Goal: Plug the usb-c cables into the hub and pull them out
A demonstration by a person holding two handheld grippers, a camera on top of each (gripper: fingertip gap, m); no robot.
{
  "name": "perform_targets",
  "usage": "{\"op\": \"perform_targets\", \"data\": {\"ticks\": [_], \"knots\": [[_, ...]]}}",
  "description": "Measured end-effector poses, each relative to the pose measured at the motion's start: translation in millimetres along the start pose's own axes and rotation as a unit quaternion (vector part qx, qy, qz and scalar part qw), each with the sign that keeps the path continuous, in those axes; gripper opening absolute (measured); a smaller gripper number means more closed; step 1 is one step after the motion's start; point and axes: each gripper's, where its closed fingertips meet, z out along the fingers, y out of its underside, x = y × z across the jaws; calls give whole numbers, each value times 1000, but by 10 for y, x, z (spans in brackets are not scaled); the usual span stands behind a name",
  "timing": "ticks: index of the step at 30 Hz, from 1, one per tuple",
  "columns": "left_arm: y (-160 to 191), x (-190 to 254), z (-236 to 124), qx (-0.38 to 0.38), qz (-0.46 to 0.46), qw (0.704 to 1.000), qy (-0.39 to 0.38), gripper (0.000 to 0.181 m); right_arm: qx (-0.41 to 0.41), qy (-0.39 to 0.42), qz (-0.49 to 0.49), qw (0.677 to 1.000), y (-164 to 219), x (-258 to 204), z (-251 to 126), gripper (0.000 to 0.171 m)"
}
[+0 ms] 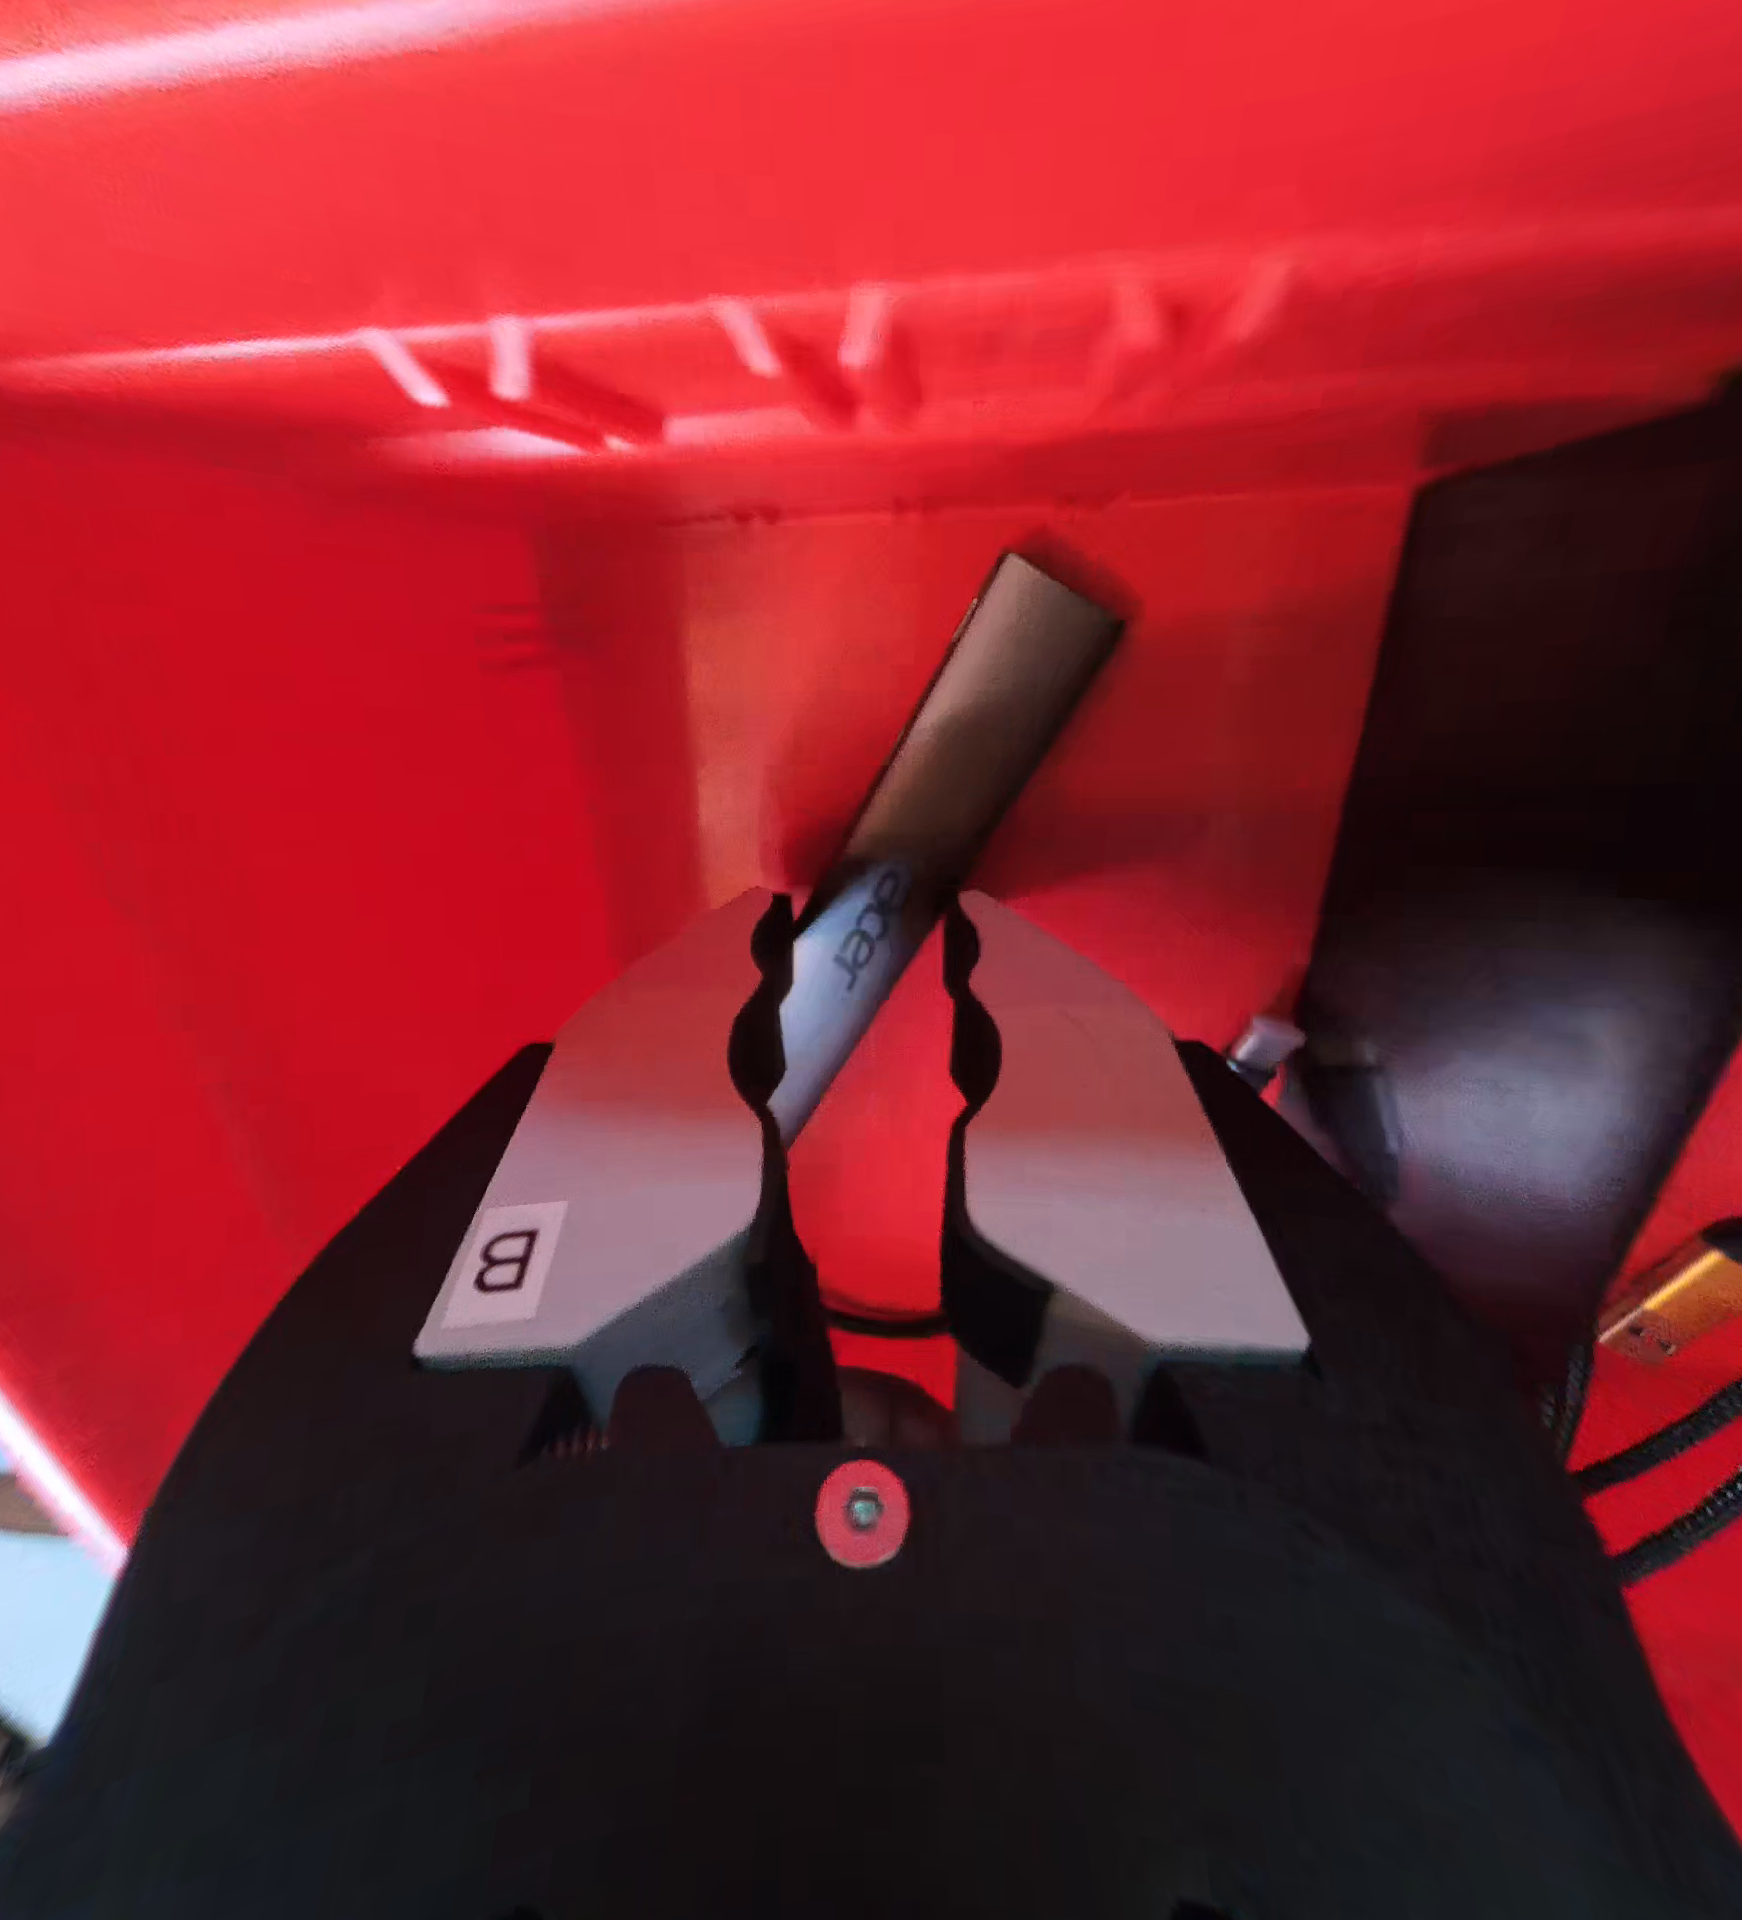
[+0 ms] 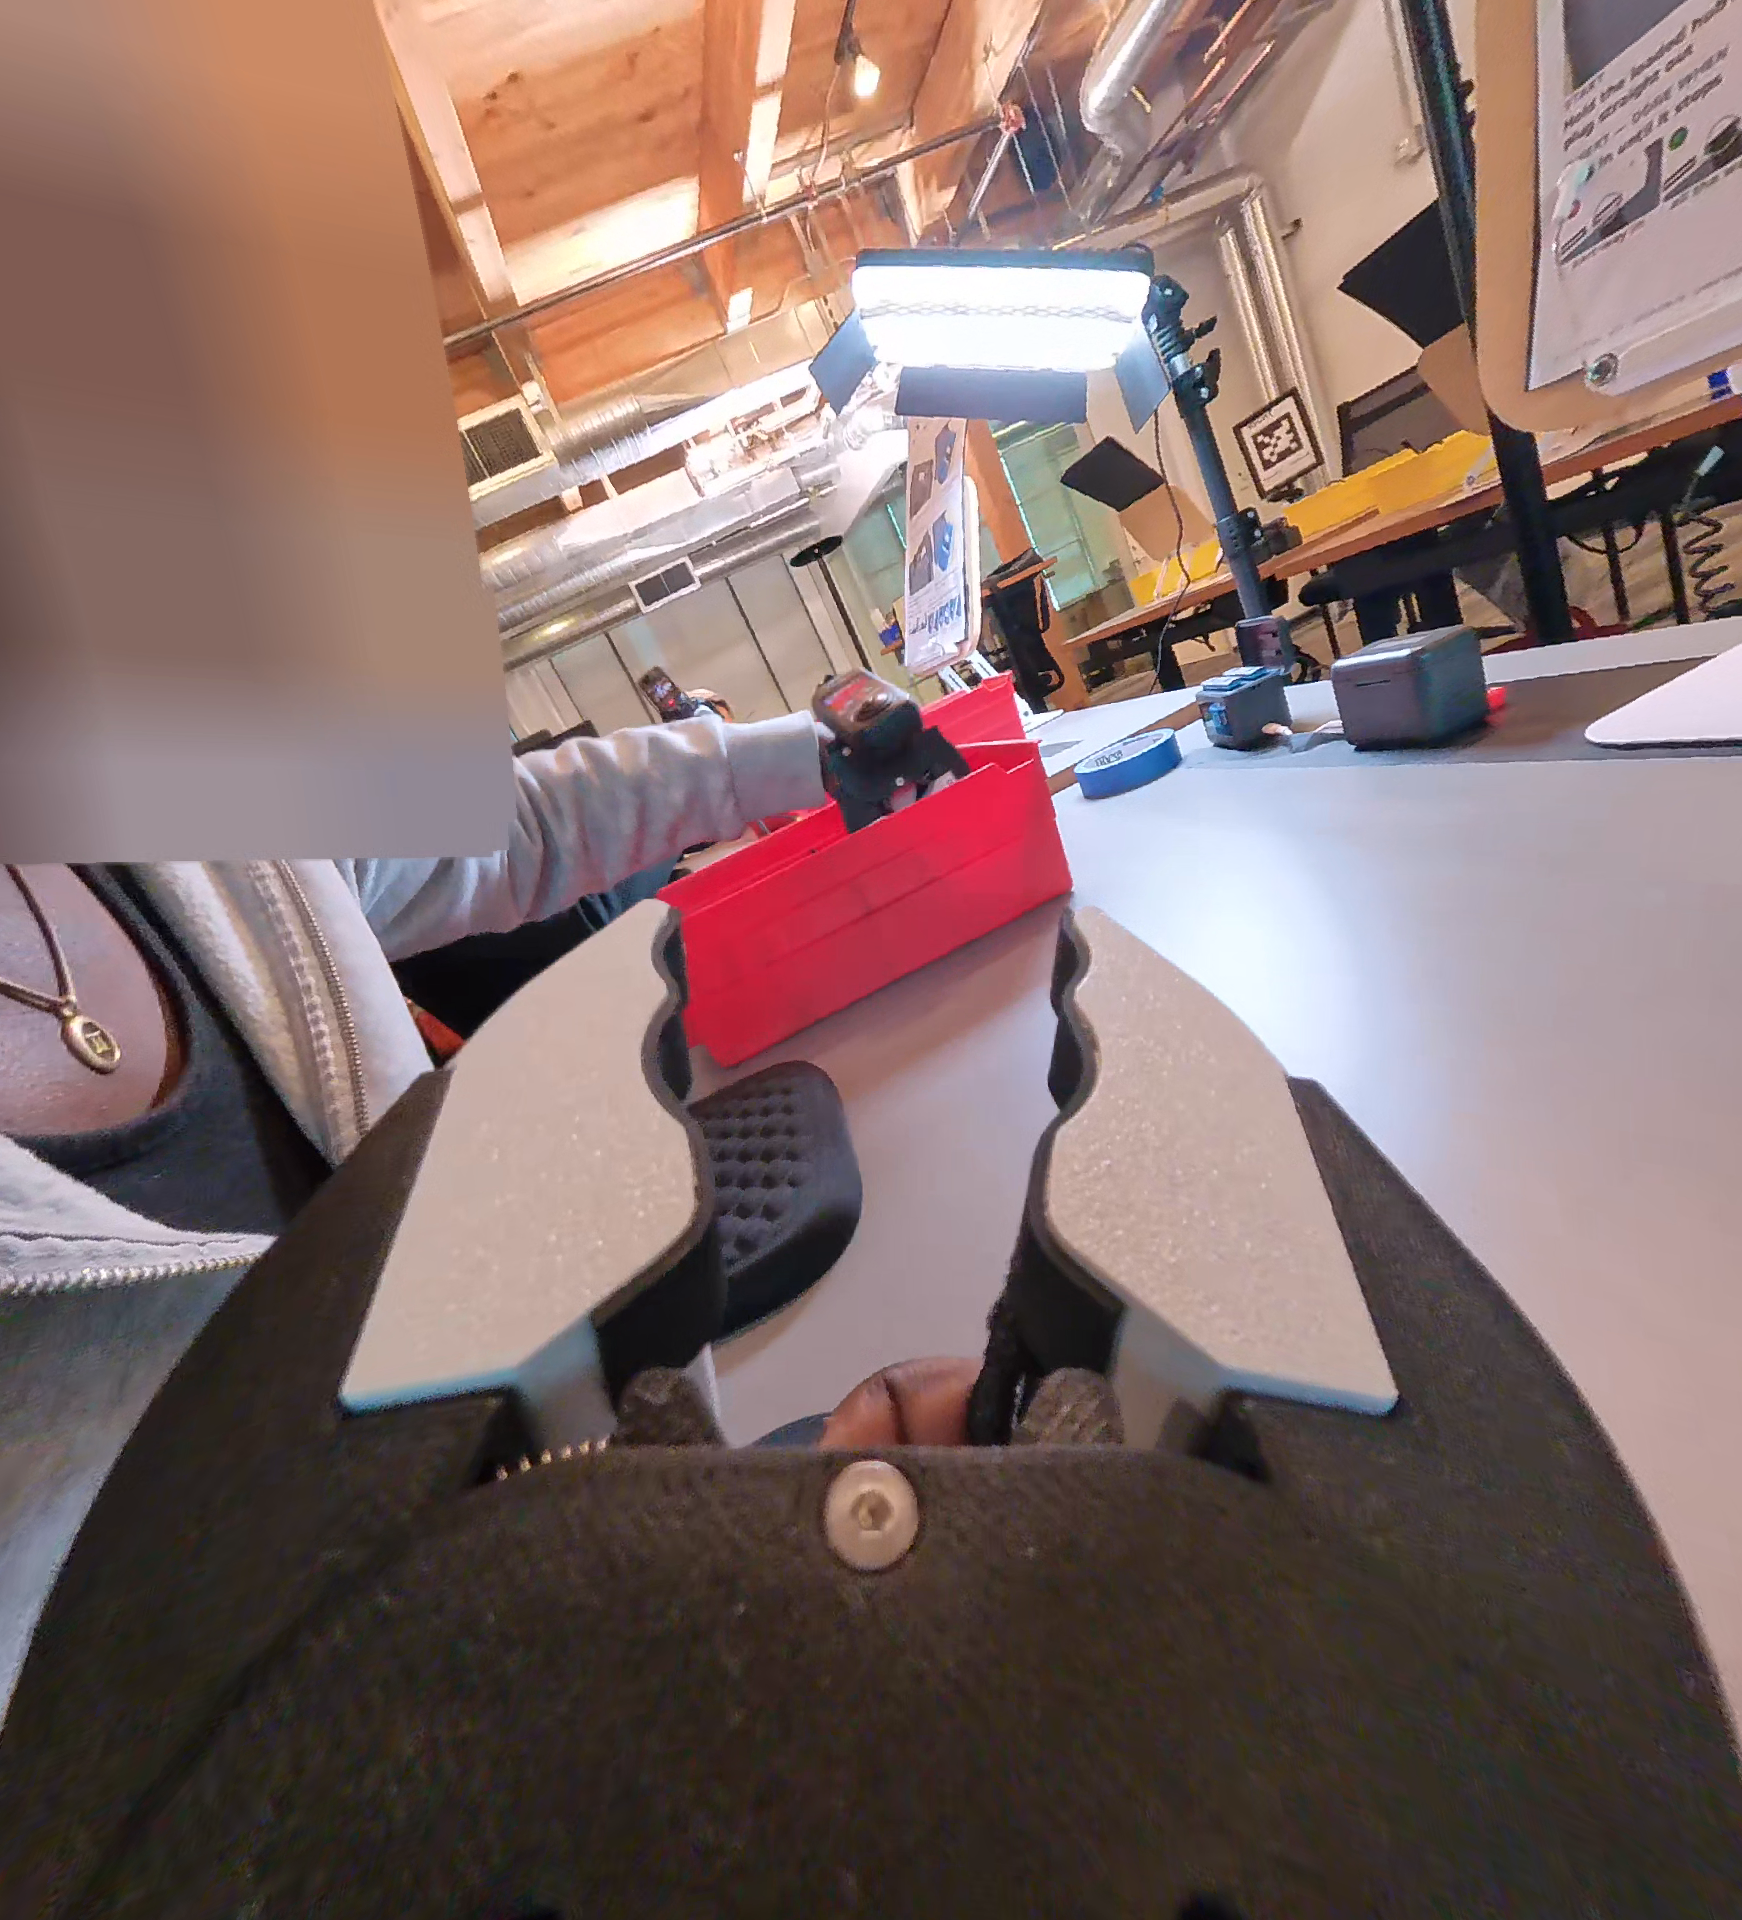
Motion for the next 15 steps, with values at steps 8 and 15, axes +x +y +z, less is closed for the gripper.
{"op": "perform_targets", "data": {"ticks": [8, 15], "knots": [[-150, -210, -1169, 53, -70, 965, -246, 24, -11, -12, 1, 1000, 60, -83, 39, 61], [-578, -18, -2793, 175, -127, 790, -574, 23, -36, -26, -39, 998, 165, -289, 124, 56]]}}
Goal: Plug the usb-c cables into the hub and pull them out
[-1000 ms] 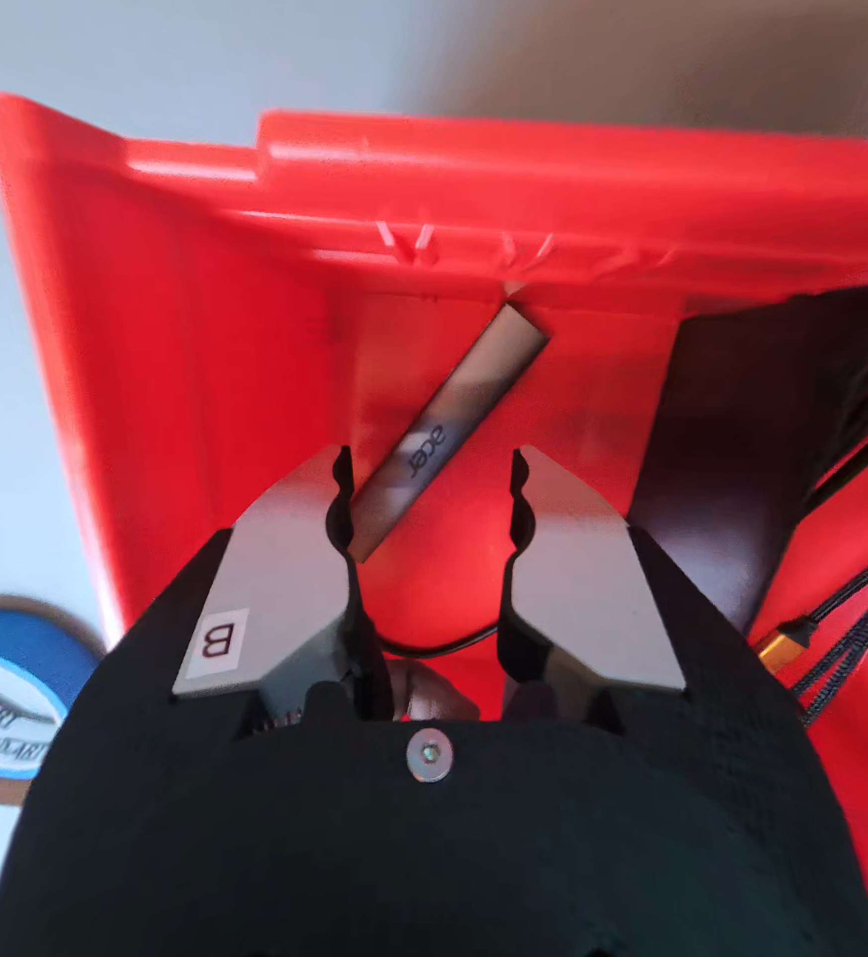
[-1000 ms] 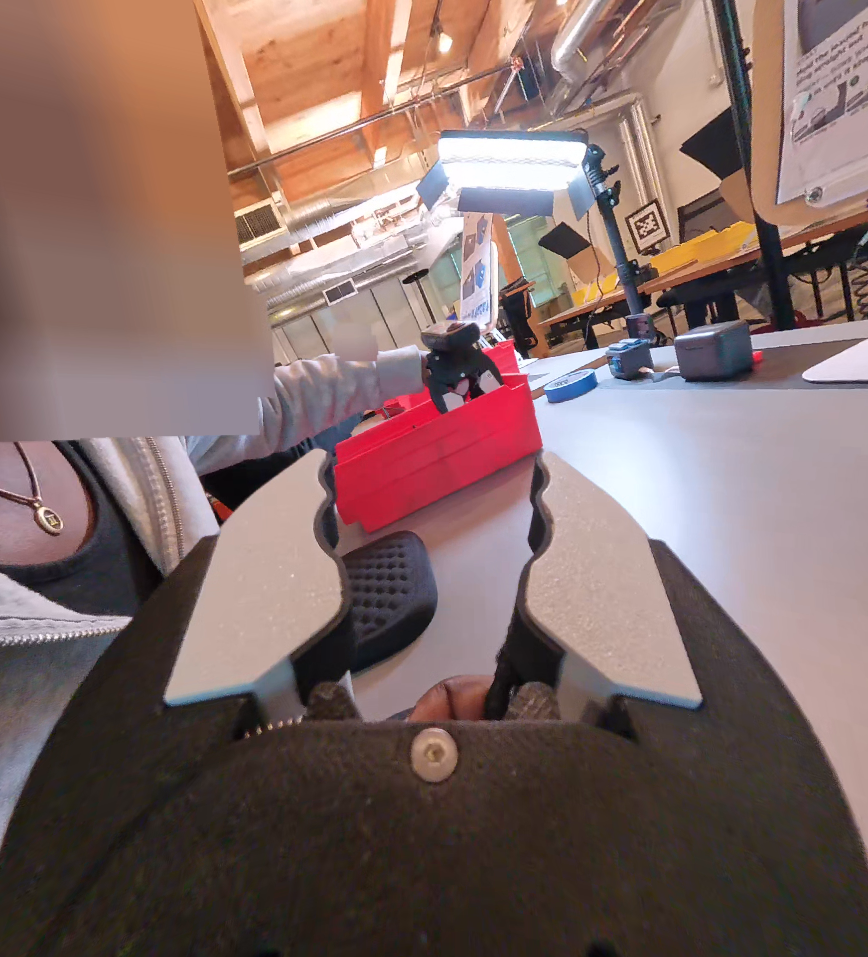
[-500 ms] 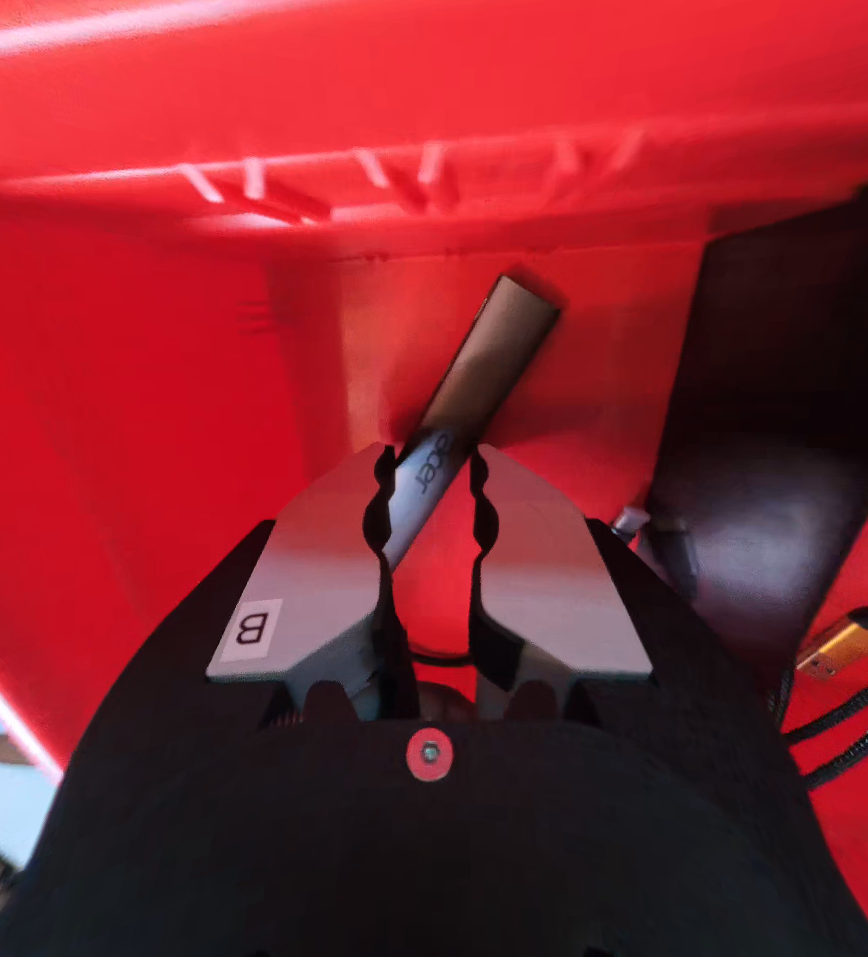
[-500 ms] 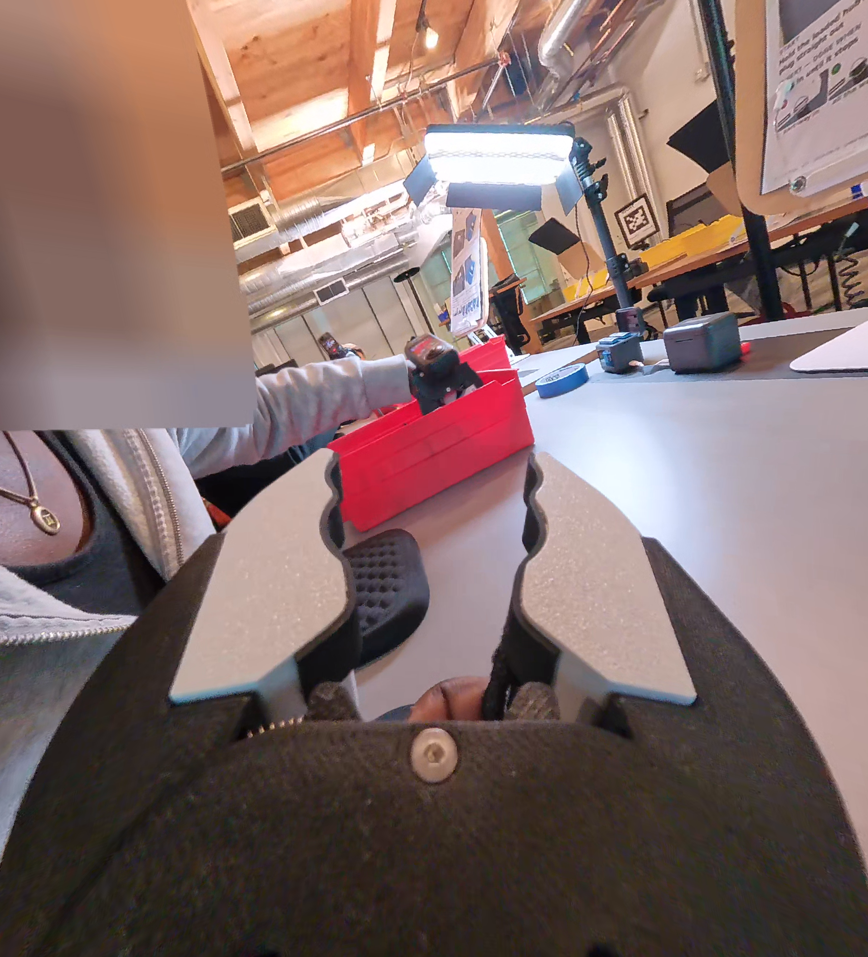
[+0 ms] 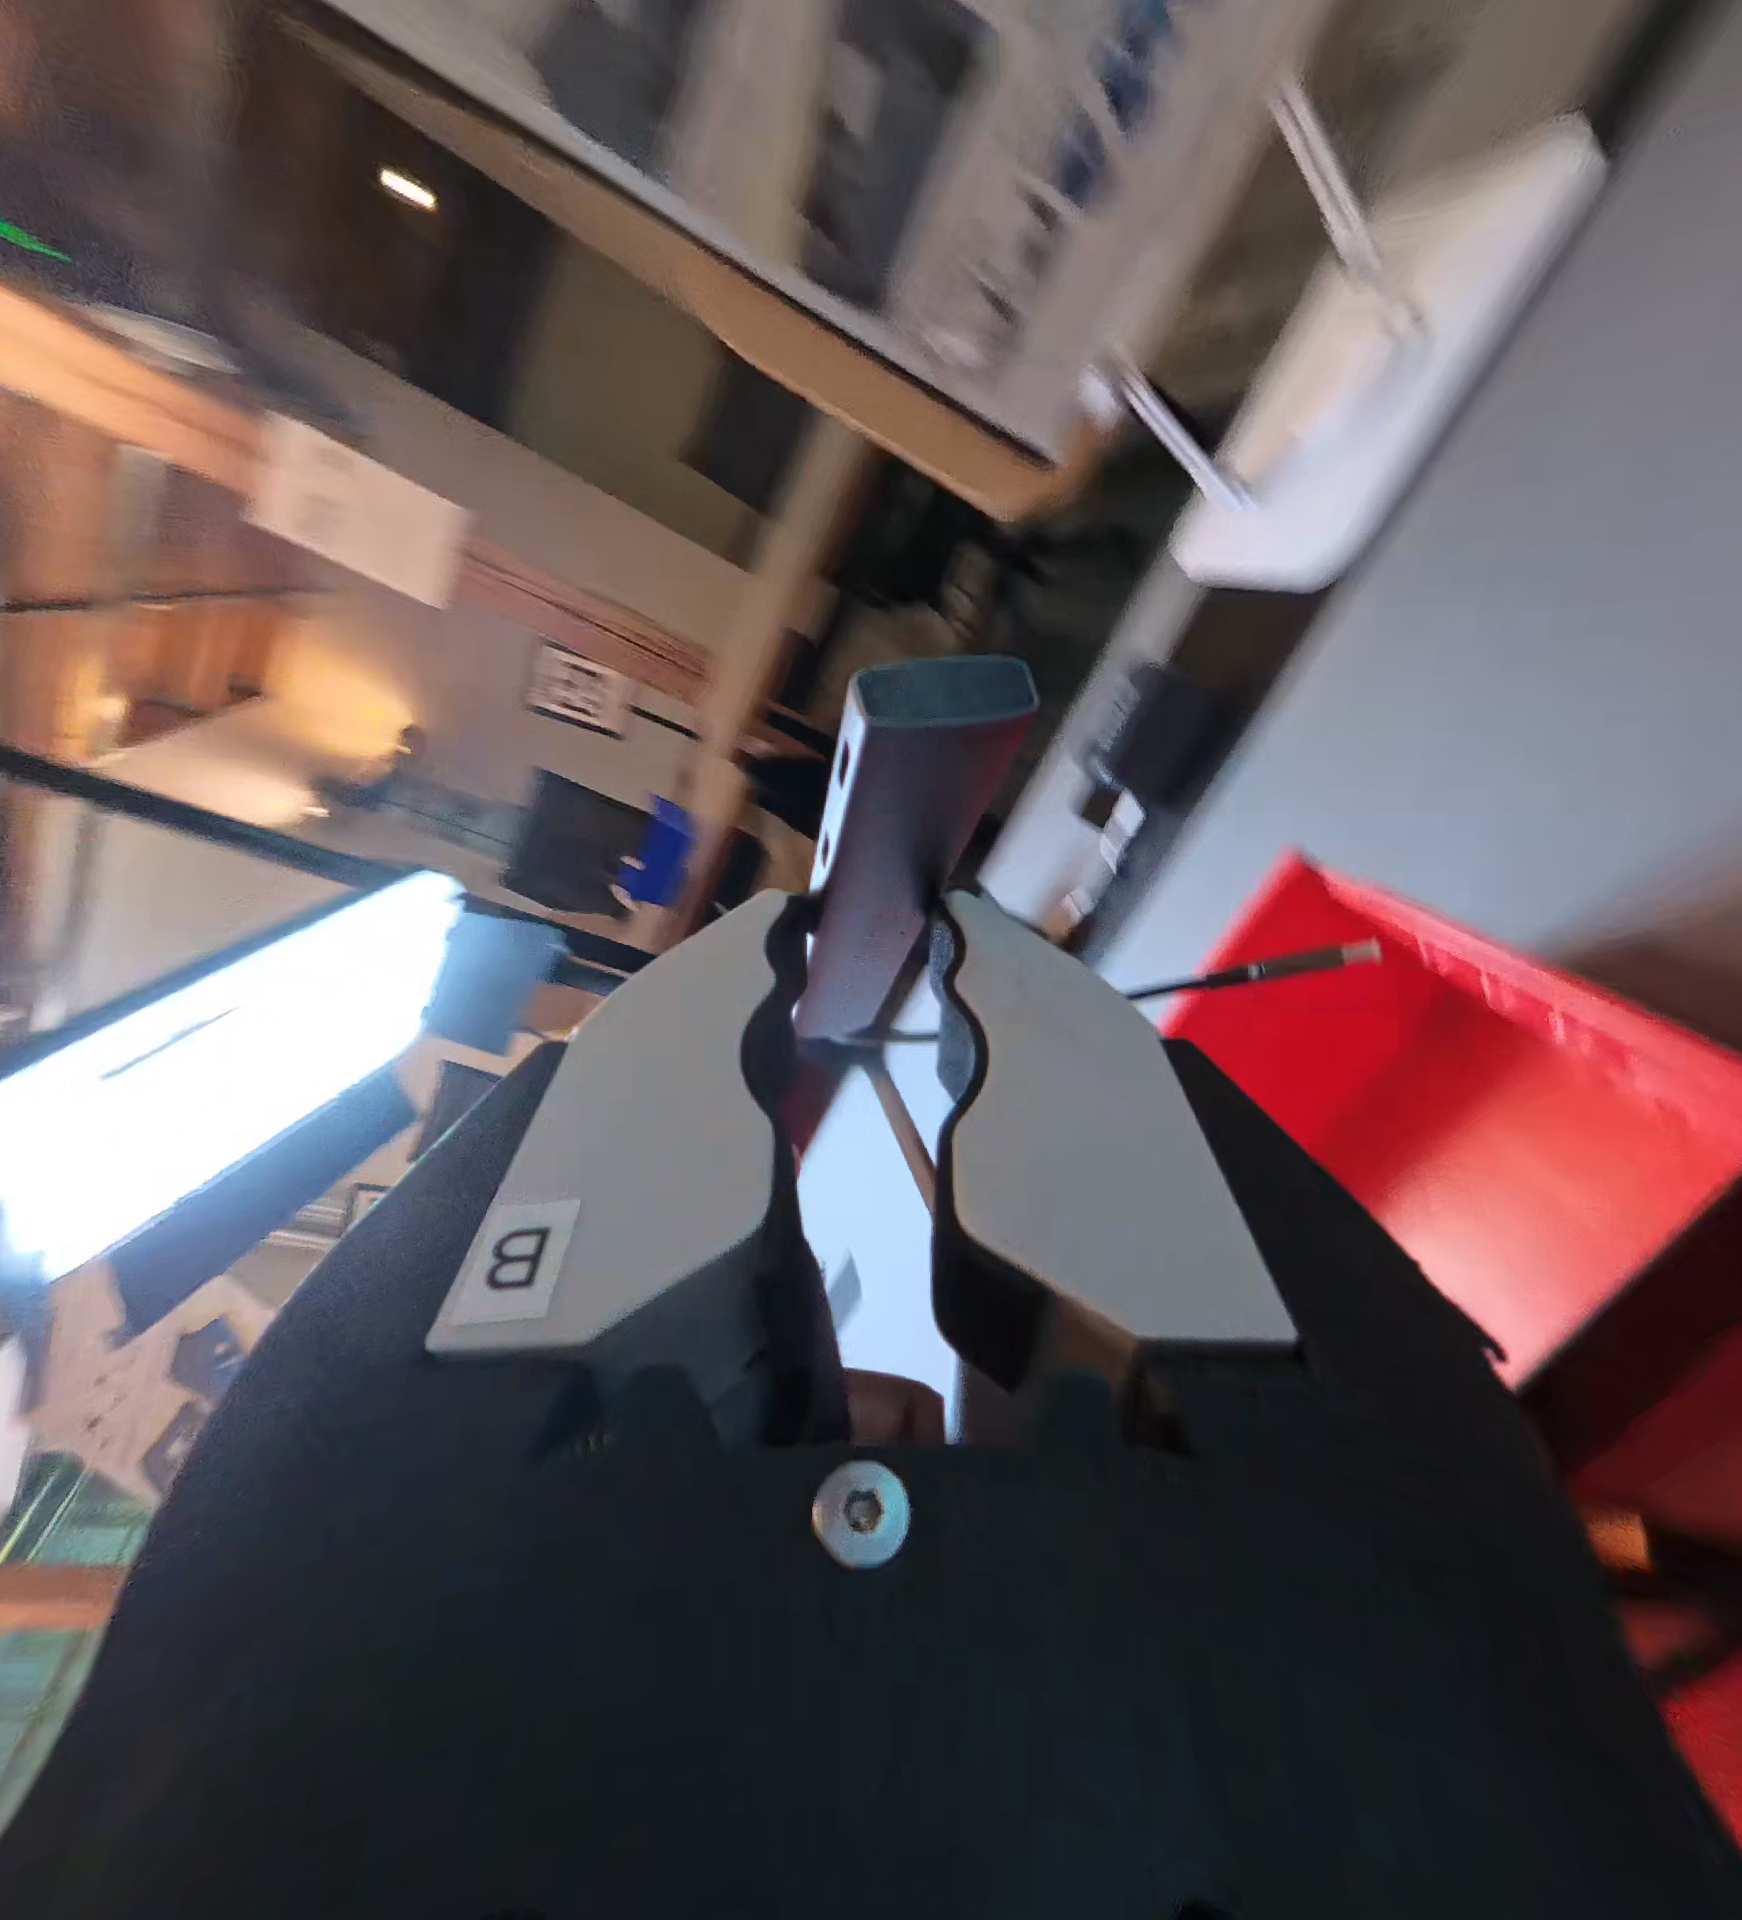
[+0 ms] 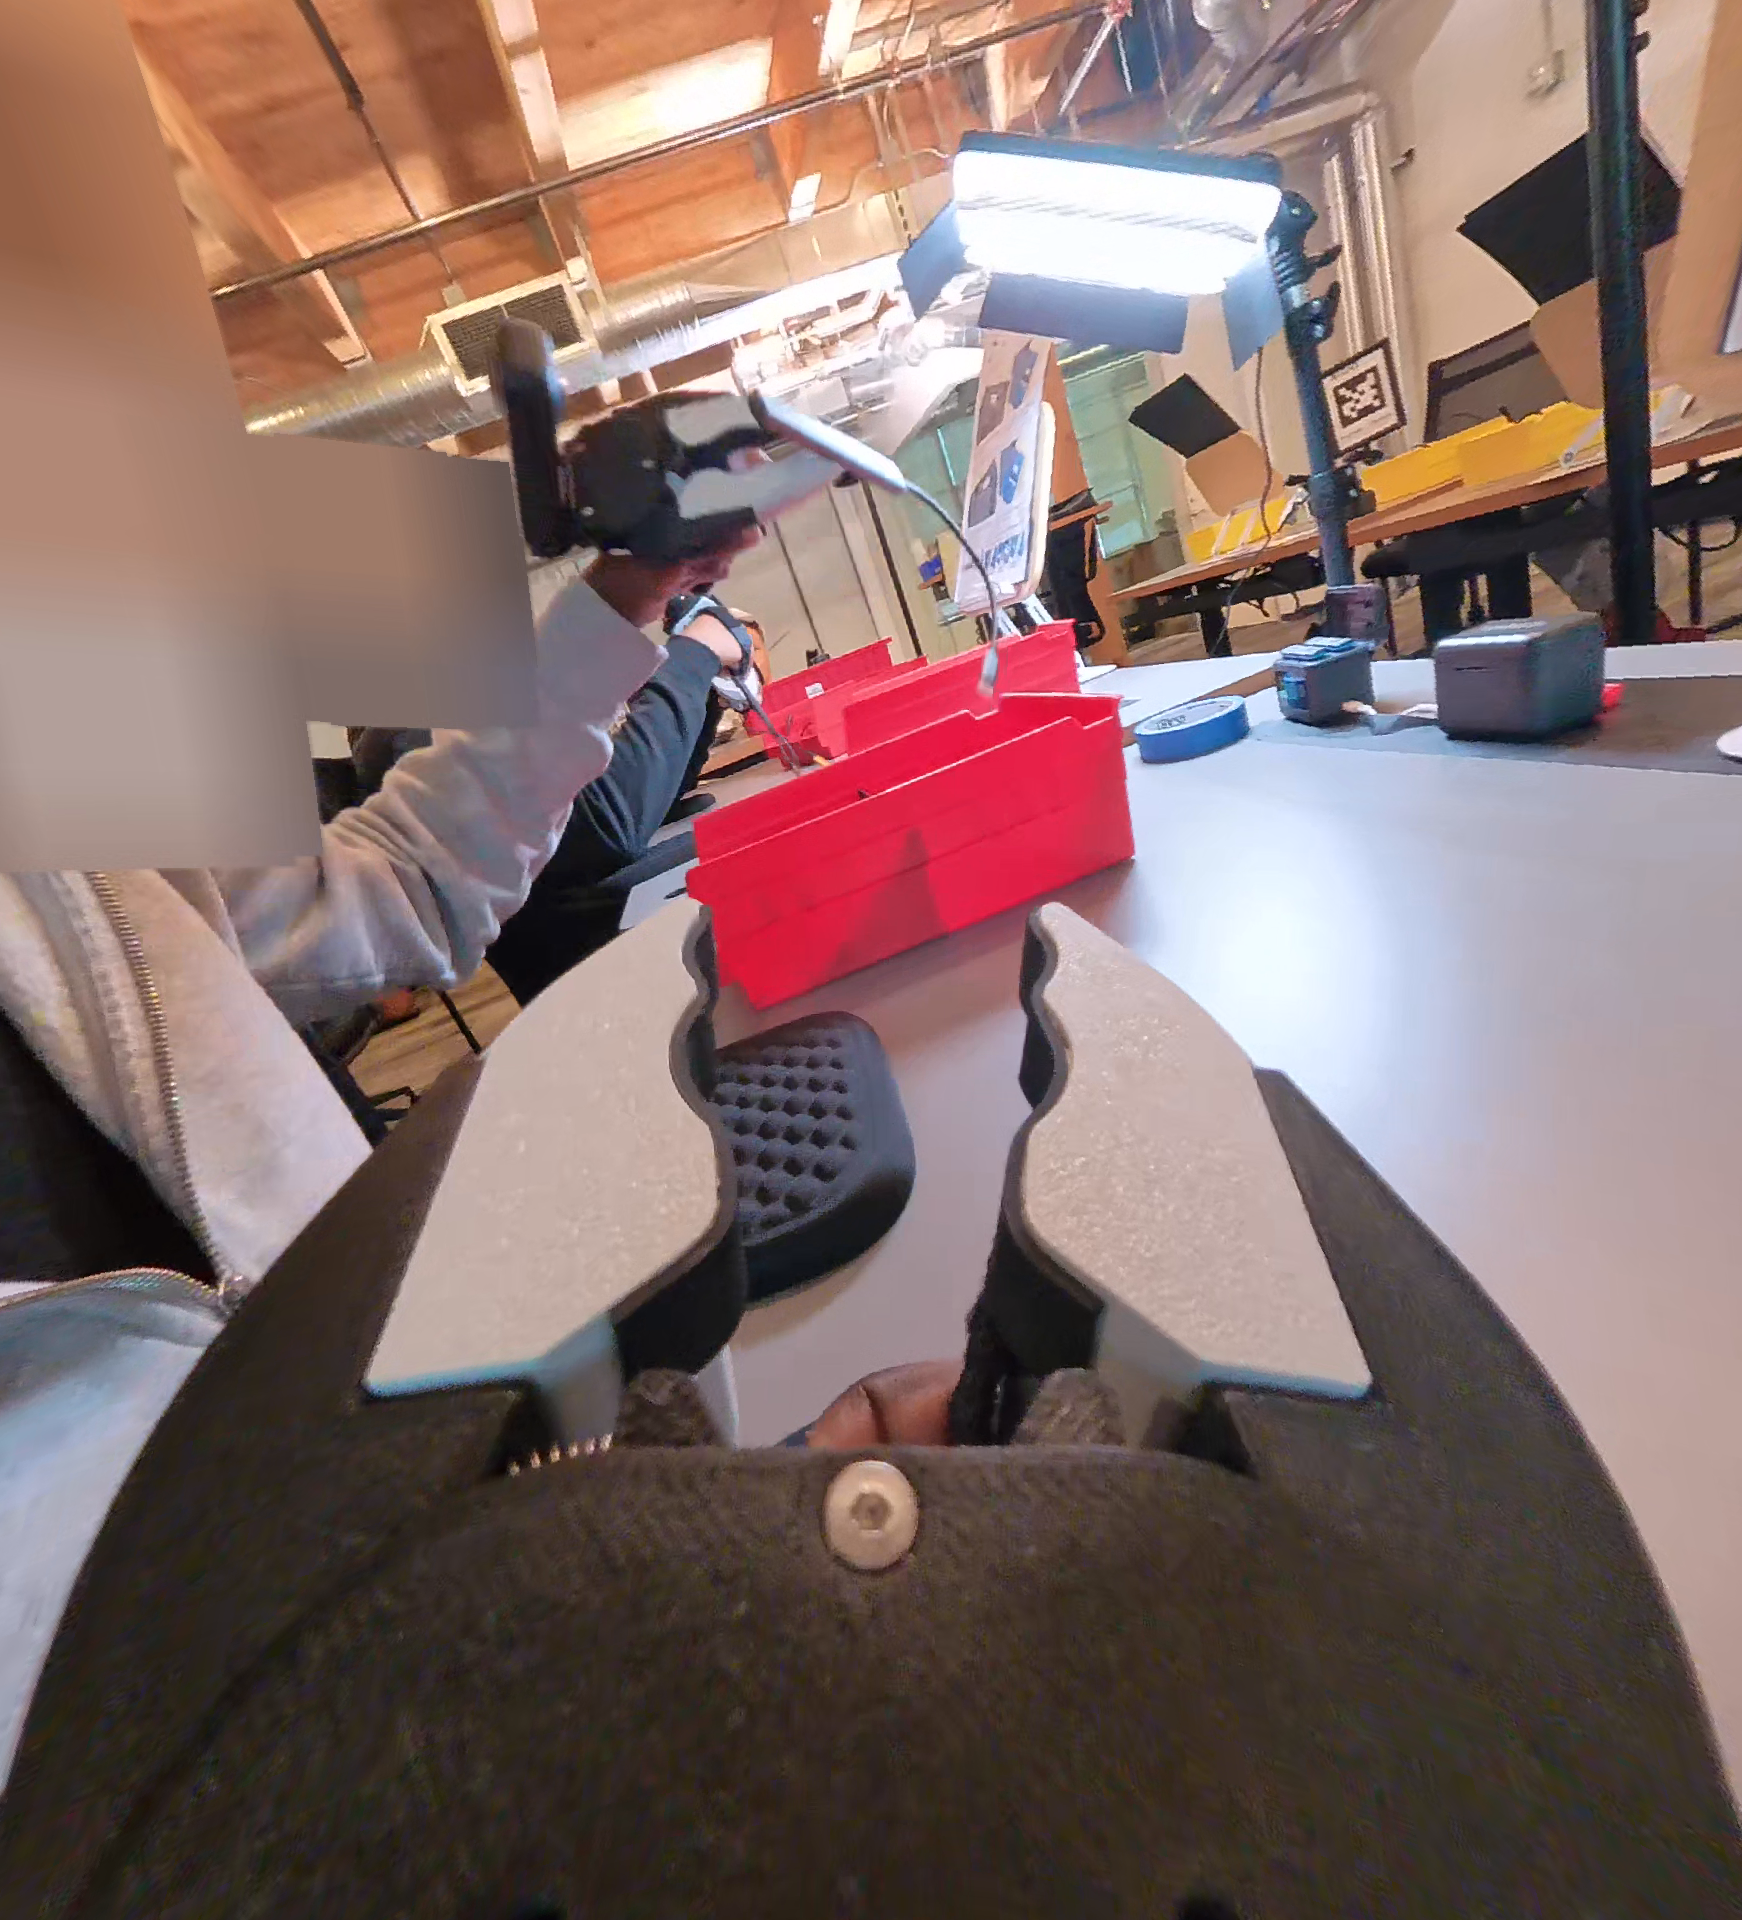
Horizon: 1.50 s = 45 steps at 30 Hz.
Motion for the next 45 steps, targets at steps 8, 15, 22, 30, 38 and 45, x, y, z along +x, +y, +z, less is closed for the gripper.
{"op": "perform_targets", "data": {"ticks": [8, 15, 22, 30, 38, 45], "knots": [[-1252, 351, -643, 179, -93, 973, -111, 22, -13, 16, -67, 998, 20, -245, 100, 52], [-1721, 1527, -638, 206, -79, 975, -28, 23, -30, 49, -145, 988, -278, -662, 324, 51], [-1742, 2338, -479, 166, -5, 986, 27, 23, -107, 30, -163, 980, -220, -850, 820, 53], [-1713, 2616, -312, 138, 13, 988, 73, 23, -167, 156, -288, 930, 95, -403, 945, 11], [-1781, 2672, -250, 145, -20, 985, 94, 23, -164, 152, -270, 936, 49, -332, 849, 10], [-1762, 2672, -243, 147, -66, 981, 111, 29, -137, 185, -359, 904, -256, -286, 726, 10]]}}
